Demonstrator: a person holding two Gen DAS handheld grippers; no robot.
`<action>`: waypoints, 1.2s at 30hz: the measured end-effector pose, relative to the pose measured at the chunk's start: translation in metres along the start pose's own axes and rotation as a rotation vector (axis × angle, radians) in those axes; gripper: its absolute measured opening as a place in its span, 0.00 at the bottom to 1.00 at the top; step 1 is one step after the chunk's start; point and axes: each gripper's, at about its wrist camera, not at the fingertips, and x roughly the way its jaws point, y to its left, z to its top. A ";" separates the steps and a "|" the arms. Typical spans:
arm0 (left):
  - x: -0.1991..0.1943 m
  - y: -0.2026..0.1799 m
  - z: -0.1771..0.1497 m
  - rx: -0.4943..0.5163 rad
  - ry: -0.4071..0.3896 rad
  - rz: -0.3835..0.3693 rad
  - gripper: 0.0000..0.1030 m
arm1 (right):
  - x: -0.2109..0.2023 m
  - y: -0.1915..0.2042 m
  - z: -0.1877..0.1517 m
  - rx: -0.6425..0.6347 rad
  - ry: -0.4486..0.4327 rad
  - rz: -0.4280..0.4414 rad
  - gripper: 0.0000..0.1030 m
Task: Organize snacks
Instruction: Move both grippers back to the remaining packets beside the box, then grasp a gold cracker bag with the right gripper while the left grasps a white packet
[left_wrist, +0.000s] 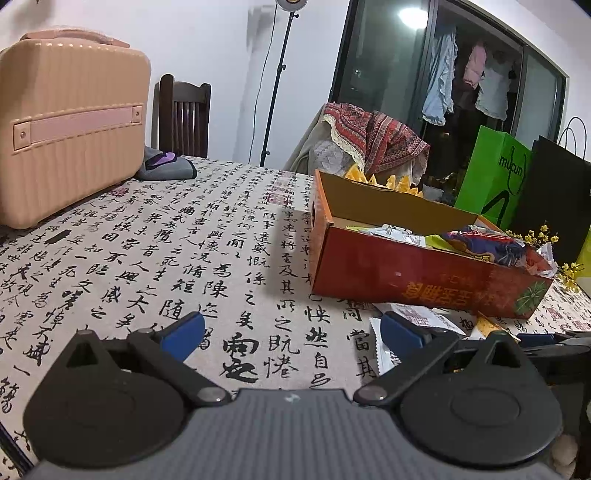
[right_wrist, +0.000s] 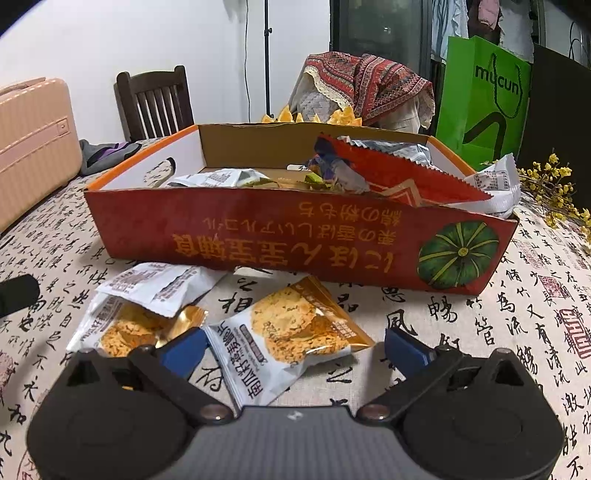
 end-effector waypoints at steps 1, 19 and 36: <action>0.000 0.000 0.000 0.000 0.001 -0.001 1.00 | -0.001 0.000 -0.001 0.001 -0.001 0.003 1.00; 0.005 0.001 0.000 -0.011 0.022 -0.002 1.00 | -0.026 0.004 -0.006 -0.045 -0.132 -0.022 0.54; 0.008 0.004 0.001 -0.028 0.035 0.007 1.00 | -0.055 -0.004 -0.006 -0.001 -0.298 0.036 0.22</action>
